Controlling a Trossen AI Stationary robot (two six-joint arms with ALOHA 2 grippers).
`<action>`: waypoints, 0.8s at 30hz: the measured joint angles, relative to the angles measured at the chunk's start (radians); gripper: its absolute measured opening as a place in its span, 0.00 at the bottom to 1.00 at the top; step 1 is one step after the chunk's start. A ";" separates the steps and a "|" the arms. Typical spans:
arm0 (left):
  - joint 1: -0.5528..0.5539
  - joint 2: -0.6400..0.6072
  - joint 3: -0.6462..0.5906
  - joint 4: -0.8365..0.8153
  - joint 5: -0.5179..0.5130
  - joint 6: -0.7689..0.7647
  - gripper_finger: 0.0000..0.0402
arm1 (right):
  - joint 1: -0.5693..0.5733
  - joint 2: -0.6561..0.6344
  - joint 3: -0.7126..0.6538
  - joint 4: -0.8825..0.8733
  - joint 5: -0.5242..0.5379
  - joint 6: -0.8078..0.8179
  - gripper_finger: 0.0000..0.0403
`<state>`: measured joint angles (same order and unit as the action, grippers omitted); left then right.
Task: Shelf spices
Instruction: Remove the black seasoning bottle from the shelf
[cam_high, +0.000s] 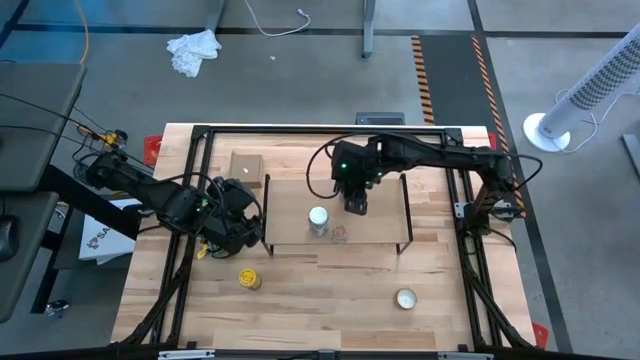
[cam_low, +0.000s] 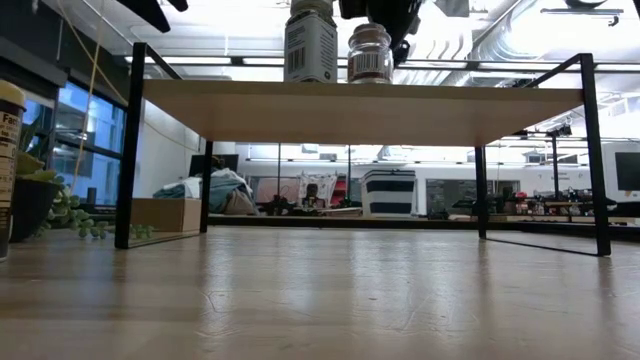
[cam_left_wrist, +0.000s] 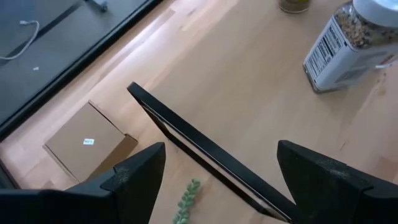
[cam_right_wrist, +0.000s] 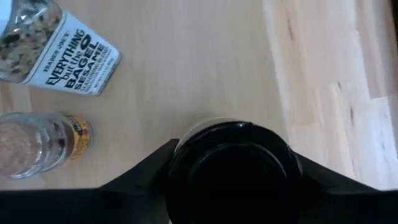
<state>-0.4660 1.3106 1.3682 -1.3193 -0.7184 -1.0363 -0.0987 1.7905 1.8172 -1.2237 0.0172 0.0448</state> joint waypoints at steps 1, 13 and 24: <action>0.000 0.000 0.000 0.000 -0.009 0.000 0.76 | -0.002 -0.010 0.000 -0.002 0.001 0.000 0.47; 0.001 0.000 0.000 0.001 -0.070 -0.001 0.76 | 0.129 -0.260 0.002 -0.145 -0.151 0.156 0.47; 0.024 0.000 0.000 0.000 -0.097 0.017 0.76 | 0.648 -0.322 -0.255 -0.231 -0.029 0.698 0.47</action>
<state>-0.4422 1.3106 1.3682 -1.3193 -0.8157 -1.0189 0.5497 1.4682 1.5618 -1.4551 -0.0116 0.7424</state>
